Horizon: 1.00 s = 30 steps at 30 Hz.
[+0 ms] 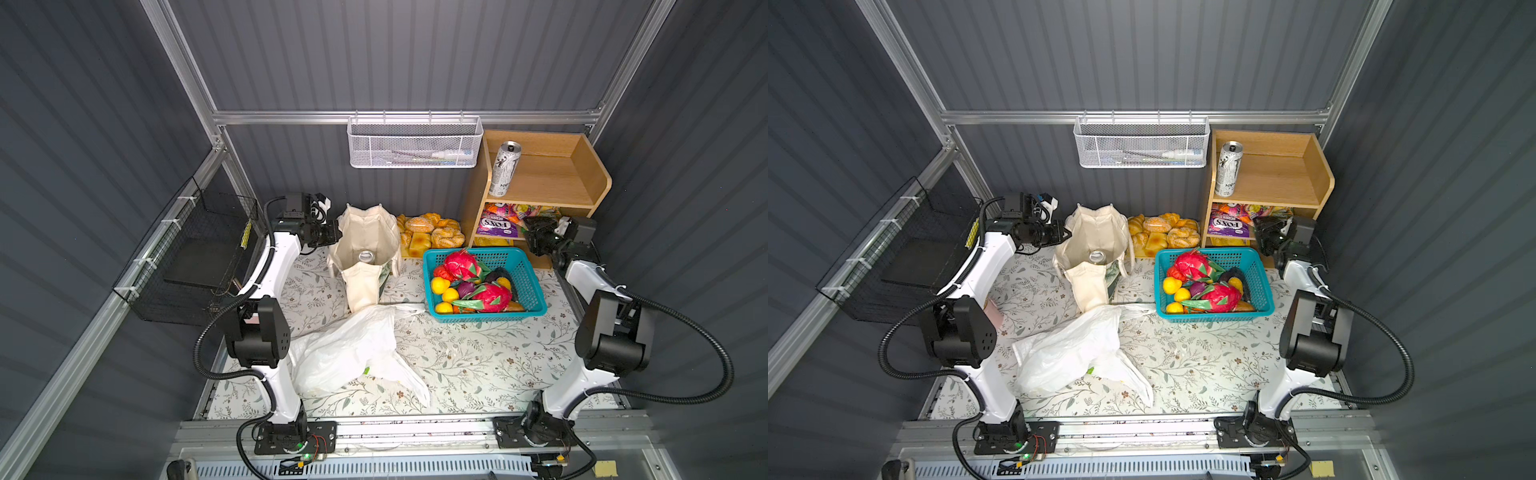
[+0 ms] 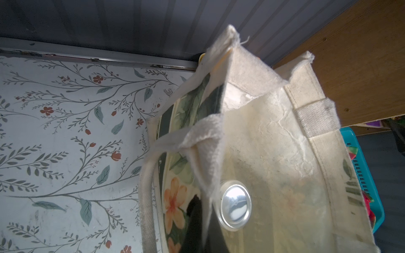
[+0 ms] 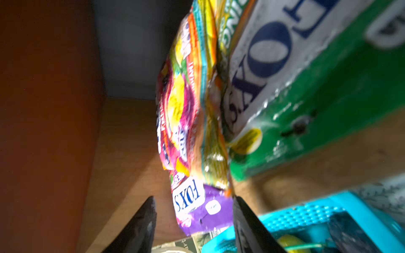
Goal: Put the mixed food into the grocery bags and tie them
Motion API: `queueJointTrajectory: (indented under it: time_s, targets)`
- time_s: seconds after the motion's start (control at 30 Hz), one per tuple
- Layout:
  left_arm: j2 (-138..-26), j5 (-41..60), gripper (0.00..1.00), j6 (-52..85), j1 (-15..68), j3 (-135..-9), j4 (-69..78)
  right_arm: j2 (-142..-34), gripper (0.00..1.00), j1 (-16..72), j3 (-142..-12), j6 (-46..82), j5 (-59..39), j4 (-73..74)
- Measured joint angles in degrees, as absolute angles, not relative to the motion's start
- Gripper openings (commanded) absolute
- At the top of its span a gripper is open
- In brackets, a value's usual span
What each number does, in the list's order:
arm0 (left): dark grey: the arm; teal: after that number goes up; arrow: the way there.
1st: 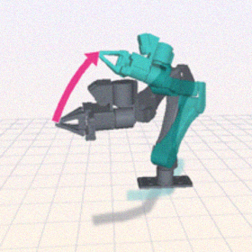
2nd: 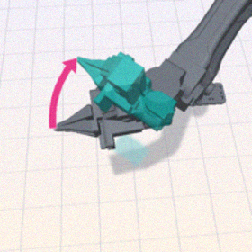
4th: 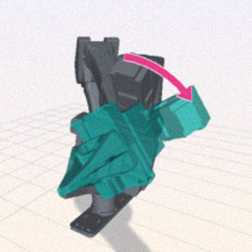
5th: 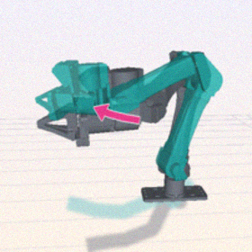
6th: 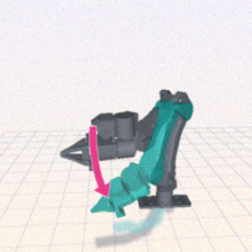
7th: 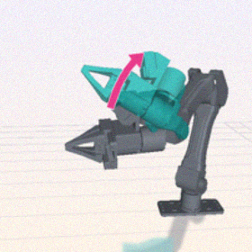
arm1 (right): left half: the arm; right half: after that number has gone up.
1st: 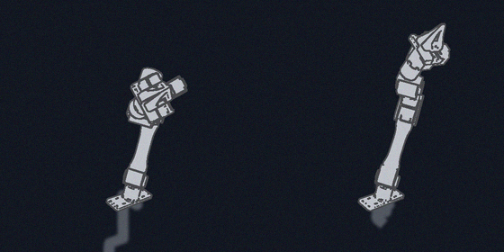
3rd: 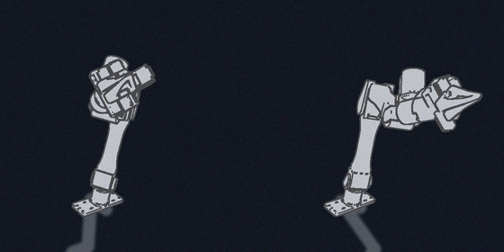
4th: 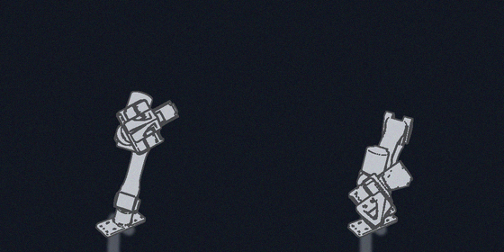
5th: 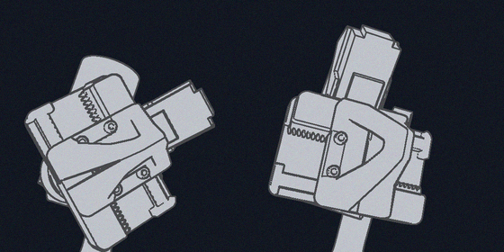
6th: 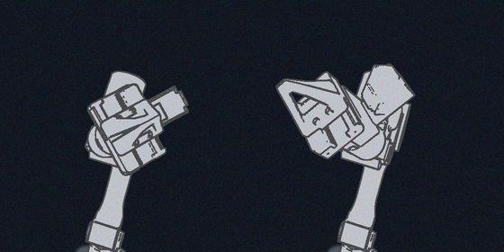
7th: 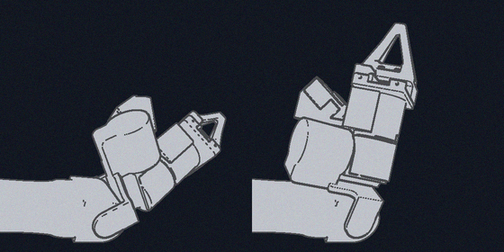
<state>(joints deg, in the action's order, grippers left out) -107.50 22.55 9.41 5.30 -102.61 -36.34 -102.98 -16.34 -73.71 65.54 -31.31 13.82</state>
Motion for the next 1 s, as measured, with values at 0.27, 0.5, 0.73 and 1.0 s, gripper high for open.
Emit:
queueJointTrajectory:
  time_s: [0.27,0.5,0.73,1.0]
  targets:
    - [-108.0,22.5,0.00,9.4,5.6,-103.2,-36.4,-107.2,0.54,-15.6,-77.8,66.1,-30.6,14.2]
    - [-108.3,22.5,0.00,9.4,5.6,-103.6,-36.7,-109.4,0.51,-14.9,-79.8,66.4,-30.2,14.7]
    - [-108.5,22.3,0.00,9.4,6.2,-104.3,-37.3,-110.7,0.51,-14.9,-81.8,66.7,-30.0,14.9]
    - [-108.7,22.1,0.00,9.4,6.5,-104.7,-37.5,-112.0,0.44,-14.6,-83.6,66.9,-29.6,14.8]
